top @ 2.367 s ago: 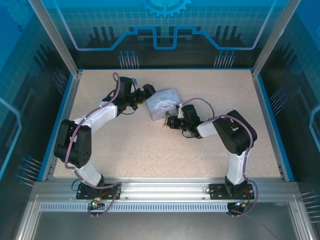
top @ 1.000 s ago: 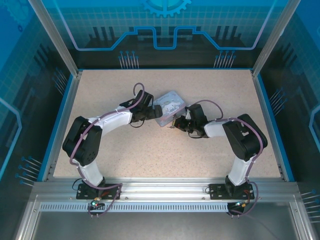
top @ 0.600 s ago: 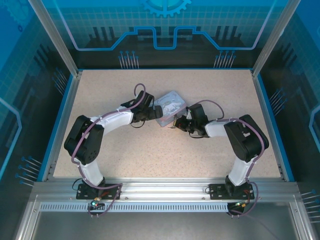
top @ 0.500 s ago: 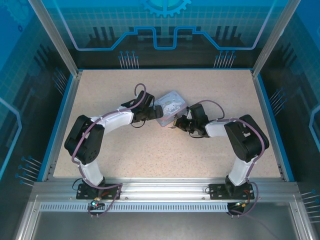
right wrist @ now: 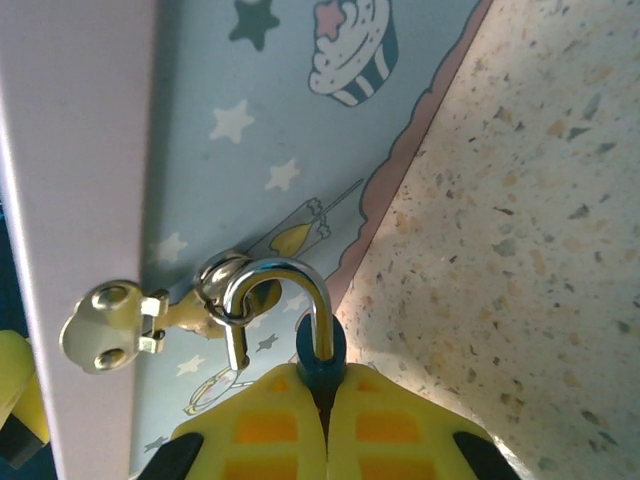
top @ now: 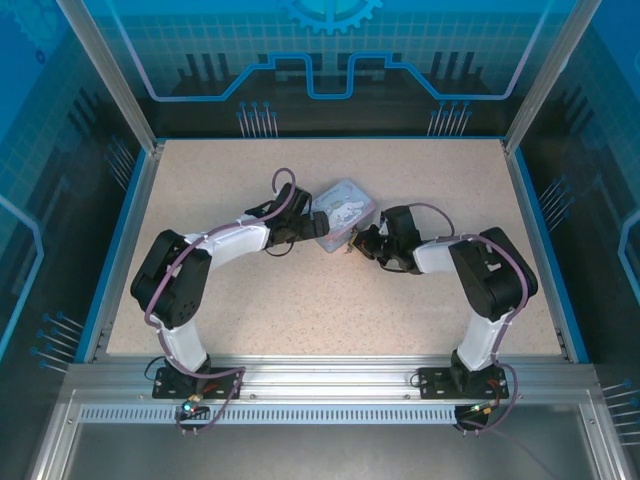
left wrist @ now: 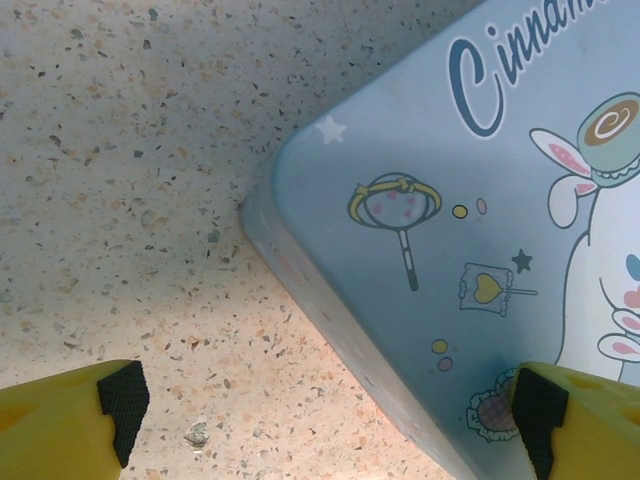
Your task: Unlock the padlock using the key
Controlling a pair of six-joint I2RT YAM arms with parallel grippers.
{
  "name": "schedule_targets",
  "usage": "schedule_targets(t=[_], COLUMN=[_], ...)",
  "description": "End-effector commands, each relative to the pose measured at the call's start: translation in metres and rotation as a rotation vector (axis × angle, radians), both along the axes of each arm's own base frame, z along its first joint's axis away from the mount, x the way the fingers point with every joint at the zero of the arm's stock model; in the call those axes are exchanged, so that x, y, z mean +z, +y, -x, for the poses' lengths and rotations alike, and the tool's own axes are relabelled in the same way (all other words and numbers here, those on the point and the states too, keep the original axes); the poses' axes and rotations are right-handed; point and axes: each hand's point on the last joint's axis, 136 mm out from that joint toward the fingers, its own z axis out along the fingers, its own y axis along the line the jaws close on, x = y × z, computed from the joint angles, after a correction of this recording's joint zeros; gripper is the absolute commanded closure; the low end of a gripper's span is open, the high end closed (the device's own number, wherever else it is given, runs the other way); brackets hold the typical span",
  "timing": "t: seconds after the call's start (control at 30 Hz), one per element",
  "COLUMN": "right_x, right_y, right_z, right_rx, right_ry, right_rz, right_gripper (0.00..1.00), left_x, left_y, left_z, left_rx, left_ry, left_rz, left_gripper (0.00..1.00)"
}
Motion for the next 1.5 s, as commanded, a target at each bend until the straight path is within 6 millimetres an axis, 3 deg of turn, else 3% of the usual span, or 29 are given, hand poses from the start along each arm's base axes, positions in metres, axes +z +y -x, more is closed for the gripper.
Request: schedule_targets(t=[0.0,0.23,0.47,0.83,0.9,1.17,1.47], right_x=[0.002,-0.002,-0.004,-0.019,-0.011,-0.002,0.000], right_y=[-0.008,-0.029,-0.034,-0.051,-0.050,-0.045,-0.051], right_z=[-0.013,-0.021,-0.027,-0.026,-0.036,-0.051,-0.072], right_rx=[-0.054,-0.099,-0.028,0.052,0.045,0.003,-0.079], right_ry=[-0.006,-0.027,-0.057,-0.036,-0.066,-0.195,-0.194], right_rz=[-0.033,-0.032,0.003,0.226,0.236,0.172,0.080], right_gripper=[1.00,1.00,1.00,1.00,1.00,1.00,1.00], left_x=[-0.049,-0.053,-0.055,-0.056,-0.057,-0.059,-0.059], left_y=[0.017,0.017,0.016,0.015,0.015,0.015,0.015], left_z=[0.036,0.037,0.038,0.039,0.039,0.041,0.041], left_rx=[-0.016,-0.017,-0.020,-0.024,-0.024,-0.028,-0.031], left_ry=[0.162,0.176,0.184,0.193,0.196,0.206,0.210], left_rz=[-0.114,-0.114,-0.110,-0.109,-0.109,-0.112,-0.112], left_gripper=[0.06,0.09,0.10,0.12,0.12,0.13,0.14])
